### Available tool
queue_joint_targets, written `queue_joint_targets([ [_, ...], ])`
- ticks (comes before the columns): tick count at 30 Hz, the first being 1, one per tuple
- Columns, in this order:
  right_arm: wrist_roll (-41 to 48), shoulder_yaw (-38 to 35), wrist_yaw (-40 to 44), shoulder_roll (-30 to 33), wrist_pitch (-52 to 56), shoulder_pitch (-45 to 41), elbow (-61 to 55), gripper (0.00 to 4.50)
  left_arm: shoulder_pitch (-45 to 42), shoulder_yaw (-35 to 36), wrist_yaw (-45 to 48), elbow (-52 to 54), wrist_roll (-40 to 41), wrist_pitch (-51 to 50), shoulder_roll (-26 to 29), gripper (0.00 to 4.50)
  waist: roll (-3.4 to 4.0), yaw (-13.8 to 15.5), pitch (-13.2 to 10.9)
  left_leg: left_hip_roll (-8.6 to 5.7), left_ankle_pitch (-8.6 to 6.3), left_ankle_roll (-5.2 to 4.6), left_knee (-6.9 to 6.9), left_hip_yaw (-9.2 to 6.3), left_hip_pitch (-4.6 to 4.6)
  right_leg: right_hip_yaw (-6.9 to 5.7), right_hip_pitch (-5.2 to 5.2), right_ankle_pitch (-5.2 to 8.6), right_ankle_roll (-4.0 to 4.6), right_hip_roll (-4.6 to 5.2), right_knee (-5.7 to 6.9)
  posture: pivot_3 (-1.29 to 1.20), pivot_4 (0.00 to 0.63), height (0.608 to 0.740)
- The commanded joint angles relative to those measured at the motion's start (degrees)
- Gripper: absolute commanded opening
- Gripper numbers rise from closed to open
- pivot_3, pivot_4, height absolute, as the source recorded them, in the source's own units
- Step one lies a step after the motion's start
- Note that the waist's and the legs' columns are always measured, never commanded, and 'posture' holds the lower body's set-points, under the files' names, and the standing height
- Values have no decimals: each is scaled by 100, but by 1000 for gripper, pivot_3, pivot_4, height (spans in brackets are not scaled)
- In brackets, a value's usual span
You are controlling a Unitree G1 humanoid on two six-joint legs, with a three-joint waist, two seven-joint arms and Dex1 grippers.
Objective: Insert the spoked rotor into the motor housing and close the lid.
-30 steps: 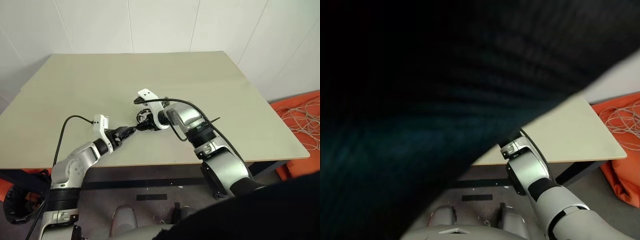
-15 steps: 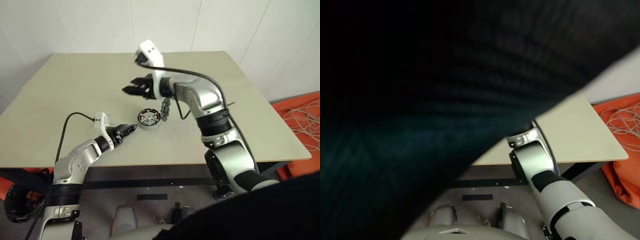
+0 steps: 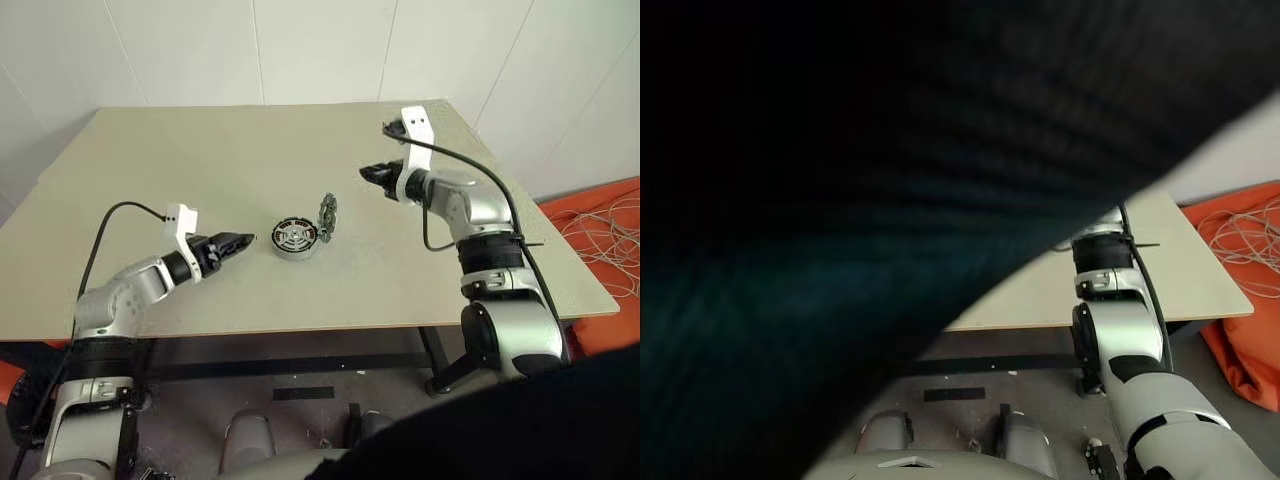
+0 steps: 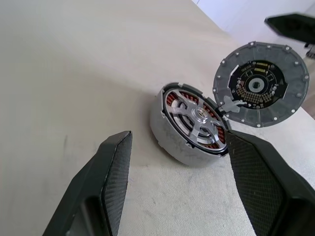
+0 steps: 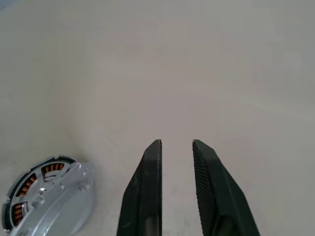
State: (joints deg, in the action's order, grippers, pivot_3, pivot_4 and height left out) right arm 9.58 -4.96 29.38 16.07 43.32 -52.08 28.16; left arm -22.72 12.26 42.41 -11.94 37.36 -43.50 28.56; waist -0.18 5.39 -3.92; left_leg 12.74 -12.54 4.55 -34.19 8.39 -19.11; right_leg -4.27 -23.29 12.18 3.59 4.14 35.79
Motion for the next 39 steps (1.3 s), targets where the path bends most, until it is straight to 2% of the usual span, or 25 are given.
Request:
queue_joint_targets([
  [1, 179, -29, -168, -110, 246, 132, -654, 36, -335, 196, 226, -190, 132, -84, 160, 3193, 1, 6, 0, -1, 0, 0, 0, 0, 2, 1, 0, 0, 0, 1, 1, 0, 0, 740],
  [15, 643, 576, -281, -806, 1523, 1142, -2539, 36, -535, 225, 309, -344, 46, -214, 188, 3193, 1, 13, 0, 2, 0, 1, 0, 0, 3, 0, 2, 0, -1, 1, 1, 0, 0, 740],
  [22, 725, 732, -255, -864, 1592, 1199, -2723, 36, -556, 259, 307, -384, 16, -167, 215, 3193, 1, 10, 0, 2, 1, 3, 0, 0, 6, 0, 4, 0, -2, 1, 1, 0, 0, 740],
  [29, 718, 891, -245, -1002, 1360, 1159, -2409, 36, -528, 298, 254, -305, 44, -180, 204, 3193, 1, 8, 0, 2, 2, 4, 1, 0, 5, 1, 4, 0, -2, 1, 0, 0, 0, 740],
  [39, 425, 1178, 10, -1234, 211, 1123, -842, 36, -539, 267, 242, -273, 53, -183, 155, 3193, 0, 5, 0, 2, 3, 6, 1, 0, 5, 0, 5, 0, -2, 2, 1, 0, 0, 740],
])
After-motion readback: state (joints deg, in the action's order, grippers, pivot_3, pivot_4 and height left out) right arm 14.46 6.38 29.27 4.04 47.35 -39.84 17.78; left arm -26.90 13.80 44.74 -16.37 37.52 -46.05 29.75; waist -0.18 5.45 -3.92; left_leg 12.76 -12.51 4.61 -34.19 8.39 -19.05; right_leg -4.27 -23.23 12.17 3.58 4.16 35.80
